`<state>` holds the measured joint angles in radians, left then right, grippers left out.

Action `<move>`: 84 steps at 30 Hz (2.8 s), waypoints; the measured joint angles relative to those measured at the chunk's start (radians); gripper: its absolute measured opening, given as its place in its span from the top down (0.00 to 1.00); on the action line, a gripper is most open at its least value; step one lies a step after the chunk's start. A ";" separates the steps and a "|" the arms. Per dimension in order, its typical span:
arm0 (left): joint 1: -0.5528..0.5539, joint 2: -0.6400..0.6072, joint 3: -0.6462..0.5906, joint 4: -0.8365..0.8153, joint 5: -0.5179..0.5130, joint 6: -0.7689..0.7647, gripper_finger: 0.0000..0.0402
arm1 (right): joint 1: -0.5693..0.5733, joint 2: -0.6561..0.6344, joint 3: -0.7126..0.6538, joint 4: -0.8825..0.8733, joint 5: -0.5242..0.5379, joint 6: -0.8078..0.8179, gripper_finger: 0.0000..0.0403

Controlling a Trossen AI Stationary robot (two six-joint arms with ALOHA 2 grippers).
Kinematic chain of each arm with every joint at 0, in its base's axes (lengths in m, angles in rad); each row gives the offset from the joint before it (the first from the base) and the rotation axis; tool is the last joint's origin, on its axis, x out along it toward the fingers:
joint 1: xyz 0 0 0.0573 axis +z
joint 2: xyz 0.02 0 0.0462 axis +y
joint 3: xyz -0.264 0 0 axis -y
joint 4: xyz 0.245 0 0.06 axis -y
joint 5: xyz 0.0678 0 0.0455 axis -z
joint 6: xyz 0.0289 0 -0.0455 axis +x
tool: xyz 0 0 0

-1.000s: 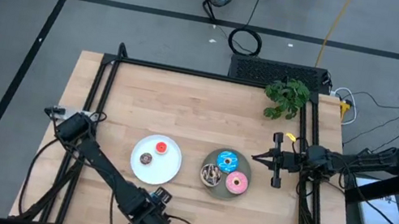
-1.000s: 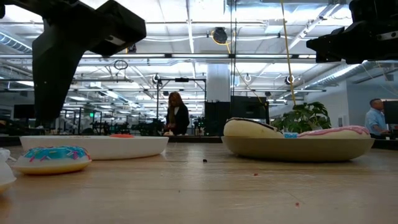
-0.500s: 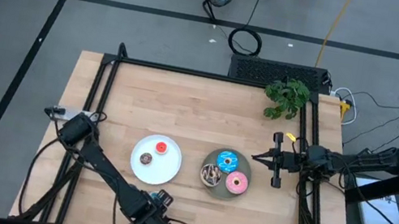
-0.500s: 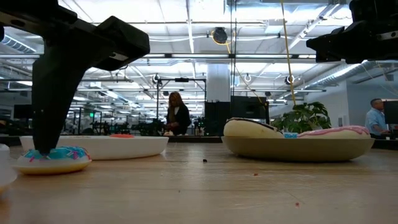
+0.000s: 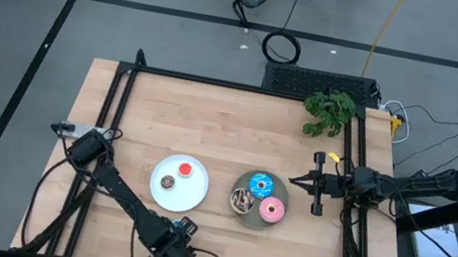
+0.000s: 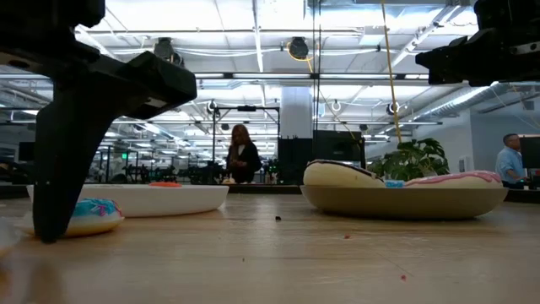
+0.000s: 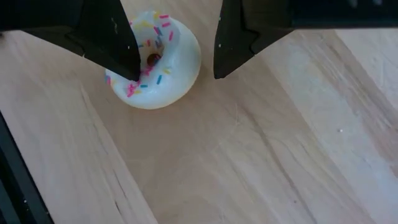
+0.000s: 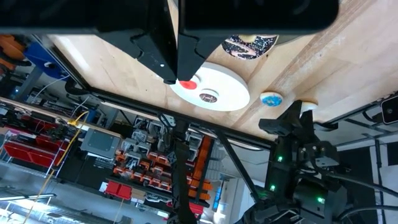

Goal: Pick & Place donuts
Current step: Put the small white donut on the white plate

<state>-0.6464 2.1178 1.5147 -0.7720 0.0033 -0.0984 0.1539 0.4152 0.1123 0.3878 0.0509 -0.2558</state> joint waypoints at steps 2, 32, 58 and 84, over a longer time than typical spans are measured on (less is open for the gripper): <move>0.001 0.000 0.000 -0.006 0.003 0.000 0.49 | 0.000 0.000 0.000 0.000 0.000 0.000 1.00; 0.047 -0.043 0.147 -0.157 -0.031 0.031 0.97 | 0.000 0.000 0.000 -0.002 0.000 0.000 1.00; 0.316 -0.045 0.374 -0.667 -0.161 0.160 0.96 | 0.000 0.000 0.000 -0.004 0.000 0.006 1.00; 0.526 -0.045 -0.020 -0.311 0.005 0.252 0.83 | 0.000 0.000 0.000 -0.003 0.000 0.001 1.00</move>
<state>-0.1204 2.0731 1.4948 -1.0835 0.0078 0.1536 0.1539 0.4156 0.1123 0.3843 0.0505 -0.2550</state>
